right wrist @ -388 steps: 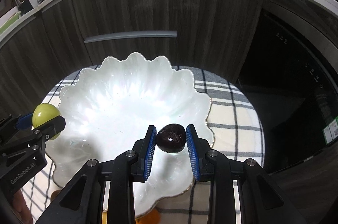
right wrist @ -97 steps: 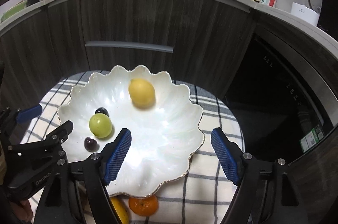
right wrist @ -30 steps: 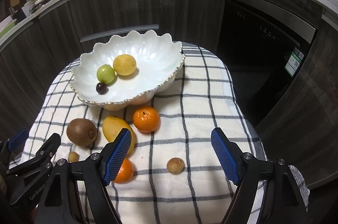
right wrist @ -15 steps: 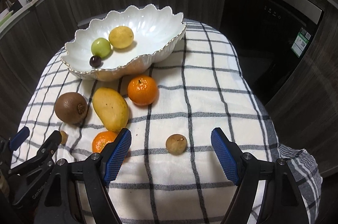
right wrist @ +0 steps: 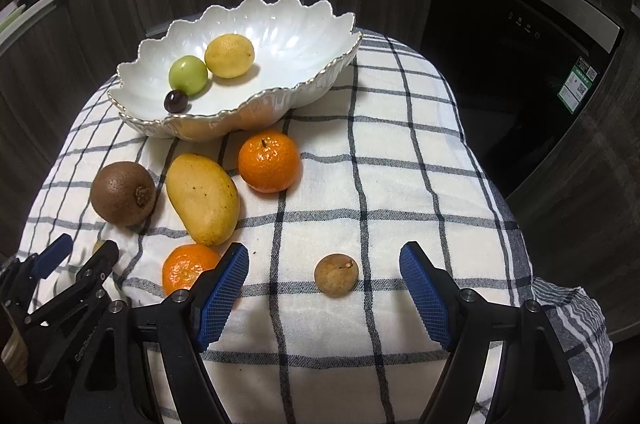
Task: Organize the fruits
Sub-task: 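Move left tool to a small brown fruit while right tool approaches another small brown fruit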
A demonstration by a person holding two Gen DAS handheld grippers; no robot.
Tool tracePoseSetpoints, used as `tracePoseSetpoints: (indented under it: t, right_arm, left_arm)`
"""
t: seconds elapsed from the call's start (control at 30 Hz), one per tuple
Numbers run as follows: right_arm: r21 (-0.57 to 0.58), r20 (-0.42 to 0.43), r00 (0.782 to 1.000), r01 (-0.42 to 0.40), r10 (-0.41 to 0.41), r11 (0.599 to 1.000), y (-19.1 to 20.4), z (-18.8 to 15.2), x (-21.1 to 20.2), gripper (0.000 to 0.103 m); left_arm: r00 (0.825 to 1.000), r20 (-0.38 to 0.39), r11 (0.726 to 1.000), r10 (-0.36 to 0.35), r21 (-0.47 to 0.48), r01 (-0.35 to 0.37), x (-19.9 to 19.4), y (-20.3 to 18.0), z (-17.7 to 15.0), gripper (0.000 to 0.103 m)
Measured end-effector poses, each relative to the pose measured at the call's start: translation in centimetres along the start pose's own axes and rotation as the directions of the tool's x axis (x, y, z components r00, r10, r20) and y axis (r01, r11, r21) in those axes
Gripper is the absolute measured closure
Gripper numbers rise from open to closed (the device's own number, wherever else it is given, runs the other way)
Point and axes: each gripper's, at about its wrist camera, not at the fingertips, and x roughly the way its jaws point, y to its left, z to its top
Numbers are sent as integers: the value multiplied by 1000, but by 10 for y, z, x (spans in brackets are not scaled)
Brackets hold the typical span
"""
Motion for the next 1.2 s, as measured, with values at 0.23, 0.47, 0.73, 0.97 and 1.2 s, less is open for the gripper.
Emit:
tracePoseSetpoints:
  t: [0.23,0.47,0.73,0.97,1.2]
  right_arm:
    - [12,-26,1000,4,-3,1000,-2,0,9,24]
    - [16,-34,999,0,1,1000,-4,0,10,24]
    - [19,-23,1000,4,-3,1000,-4,1,8,24]
    - [20,-15,1000,-2,2,1000,-5,1,5,24]
    - [16,-7,1000,-1,1,1000,-5,1,2,24]
  left_arm:
    - [1000,-4,1000,-1,18,1,3,-4,0,71]
    - [1000,-10,999,-5,34,5,4,-7,-1,74]
    - [1000,-3,999,-14,37,14,-1,-6,-1,77]
    - [1000,6,999,-11,43,11,-6,-6,-1,77]
    - [1000,-1,998,-5,60,5,-5,-9,-3,77]
